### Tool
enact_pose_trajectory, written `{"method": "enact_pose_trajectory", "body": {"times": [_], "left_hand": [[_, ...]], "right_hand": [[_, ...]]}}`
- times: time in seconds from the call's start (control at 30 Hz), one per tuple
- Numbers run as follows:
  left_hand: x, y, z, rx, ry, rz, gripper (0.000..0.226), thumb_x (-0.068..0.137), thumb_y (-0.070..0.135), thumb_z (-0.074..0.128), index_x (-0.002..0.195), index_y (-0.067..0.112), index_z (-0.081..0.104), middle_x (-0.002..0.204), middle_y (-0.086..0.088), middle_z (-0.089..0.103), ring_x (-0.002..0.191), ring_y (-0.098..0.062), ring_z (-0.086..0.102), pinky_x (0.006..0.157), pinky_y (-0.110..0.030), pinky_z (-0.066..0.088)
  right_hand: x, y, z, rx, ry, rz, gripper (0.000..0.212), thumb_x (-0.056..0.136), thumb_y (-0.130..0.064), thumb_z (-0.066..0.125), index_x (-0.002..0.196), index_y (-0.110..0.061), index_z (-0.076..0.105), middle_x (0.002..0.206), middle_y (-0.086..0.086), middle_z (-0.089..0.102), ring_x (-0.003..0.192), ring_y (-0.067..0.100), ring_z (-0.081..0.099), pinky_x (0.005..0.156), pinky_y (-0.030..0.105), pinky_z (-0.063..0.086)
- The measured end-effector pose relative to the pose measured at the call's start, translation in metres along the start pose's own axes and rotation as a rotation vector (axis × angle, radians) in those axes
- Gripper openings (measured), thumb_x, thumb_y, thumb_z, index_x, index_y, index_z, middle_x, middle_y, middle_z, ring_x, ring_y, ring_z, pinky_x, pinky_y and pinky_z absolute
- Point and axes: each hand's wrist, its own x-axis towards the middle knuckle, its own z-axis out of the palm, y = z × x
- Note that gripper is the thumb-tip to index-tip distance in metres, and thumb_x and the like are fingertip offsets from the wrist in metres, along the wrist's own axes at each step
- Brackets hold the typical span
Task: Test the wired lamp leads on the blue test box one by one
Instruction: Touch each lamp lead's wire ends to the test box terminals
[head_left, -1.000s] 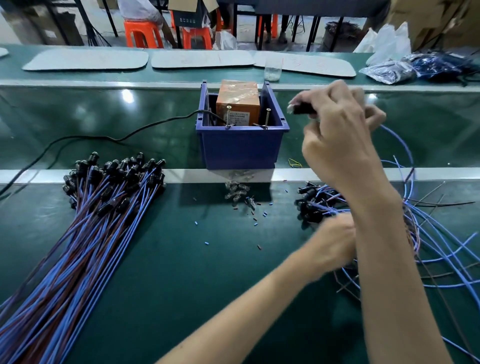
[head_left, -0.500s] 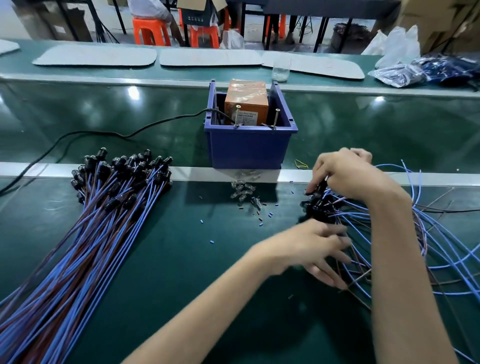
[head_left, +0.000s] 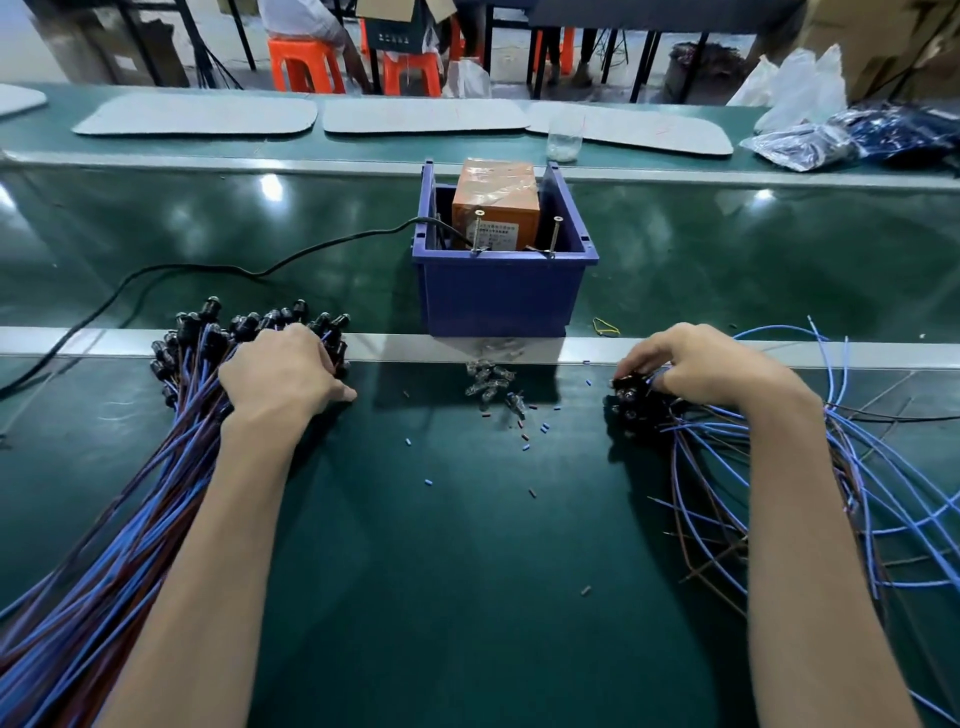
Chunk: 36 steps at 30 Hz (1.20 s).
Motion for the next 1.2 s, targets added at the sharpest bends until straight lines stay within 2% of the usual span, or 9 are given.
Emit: {"method": "enact_pose_trajectory", "body": {"times": [0.13, 0.23, 0.37, 0.57, 0.7, 0.83, 0.97, 1.1, 1.2], "left_hand": [[0.004, 0.003, 0.005, -0.022, 0.088, 0.041, 0.018, 0.07, 0.031, 0.082, 0.086, 0.027, 0.074, 0.104, -0.013, 0.067, 0.1, -0.036, 0.062, 0.075, -0.034, 0.044], [0.011, -0.006, 0.001, -0.057, 0.217, 0.061, 0.031, 0.071, 0.03, 0.081, 0.1, 0.026, 0.071, 0.11, -0.012, 0.064, 0.104, -0.037, 0.059, 0.081, -0.039, 0.046], [0.013, -0.011, 0.003, -0.063, 0.199, 0.048, 0.035, 0.073, 0.037, 0.081, 0.104, 0.021, 0.073, 0.113, -0.01, 0.054, 0.104, -0.04, 0.057, 0.081, -0.041, 0.044], [0.012, -0.009, 0.009, -0.056, 0.208, 0.042, 0.029, 0.078, 0.026, 0.074, 0.104, 0.014, 0.073, 0.115, -0.015, 0.048, 0.106, -0.039, 0.054, 0.083, -0.043, 0.044], [0.009, -0.003, 0.014, -0.044, 0.209, 0.03, 0.034, 0.078, 0.025, 0.066, 0.106, 0.005, 0.067, 0.119, -0.019, 0.044, 0.118, -0.037, 0.041, 0.086, -0.045, 0.043], [0.008, -0.004, 0.015, -0.109, 0.203, 0.072, 0.022, 0.081, 0.024, 0.065, 0.097, 0.011, 0.063, 0.119, -0.019, 0.045, 0.119, -0.036, 0.038, 0.084, -0.045, 0.041], [0.013, -0.011, 0.004, -0.172, 0.213, 0.103, 0.017, 0.088, 0.034, 0.066, 0.09, 0.017, 0.061, 0.109, -0.018, 0.06, 0.108, -0.038, 0.052, 0.084, -0.044, 0.043], [0.008, -0.01, -0.013, -0.266, 0.321, 0.131, 0.021, 0.087, 0.038, 0.066, 0.09, 0.017, 0.059, 0.099, -0.02, 0.066, 0.098, -0.041, 0.058, 0.08, -0.043, 0.044], [0.0, -0.001, -0.023, -0.314, 0.469, 0.184, 0.023, 0.086, 0.039, 0.067, 0.092, 0.018, 0.061, 0.095, -0.018, 0.068, 0.093, -0.042, 0.06, 0.08, -0.045, 0.047]], "right_hand": [[-0.001, 0.002, 0.001, 0.064, -0.001, 0.012, 0.05, 0.082, 0.013, 0.046, 0.105, -0.025, 0.07, 0.106, 0.001, 0.071, 0.101, 0.013, 0.064, 0.092, 0.023, 0.046], [-0.002, 0.002, -0.001, 0.09, -0.008, 0.013, 0.049, 0.083, 0.013, 0.045, 0.11, -0.022, 0.068, 0.107, 0.001, 0.07, 0.102, 0.013, 0.063, 0.091, 0.021, 0.044], [-0.003, 0.0, -0.003, 0.114, 0.012, 0.02, 0.046, 0.085, 0.008, 0.044, 0.109, -0.024, 0.066, 0.101, -0.004, 0.069, 0.105, 0.016, 0.062, 0.097, 0.032, 0.047], [-0.005, 0.001, -0.006, 0.149, 0.096, 0.034, 0.037, 0.089, 0.001, 0.048, 0.107, -0.026, 0.067, 0.099, -0.008, 0.07, 0.09, 0.006, 0.064, 0.078, 0.024, 0.047], [-0.007, 0.0, -0.008, 0.182, 0.125, 0.017, 0.037, 0.089, 0.001, 0.046, 0.105, -0.025, 0.067, 0.098, -0.007, 0.07, 0.092, 0.009, 0.065, 0.074, 0.02, 0.045], [-0.01, -0.004, -0.011, 0.22, 0.168, -0.022, 0.035, 0.089, 0.001, 0.047, 0.103, -0.024, 0.068, 0.094, -0.008, 0.071, 0.089, 0.005, 0.065, 0.07, 0.013, 0.047], [-0.015, -0.013, -0.013, 0.286, 0.203, -0.08, 0.033, 0.091, 0.0, 0.049, 0.1, -0.025, 0.069, 0.092, -0.009, 0.072, 0.092, 0.008, 0.067, 0.071, 0.022, 0.05], [-0.02, -0.03, -0.014, 0.387, 0.194, -0.188, 0.031, 0.092, 0.0, 0.051, 0.098, -0.024, 0.07, 0.09, -0.005, 0.073, 0.085, 0.006, 0.068, 0.086, 0.038, 0.053], [-0.024, -0.047, -0.013, 0.469, 0.13, -0.278, 0.03, 0.094, -0.003, 0.052, 0.094, -0.027, 0.069, 0.09, -0.004, 0.073, 0.082, 0.007, 0.068, 0.083, 0.037, 0.055]]}}
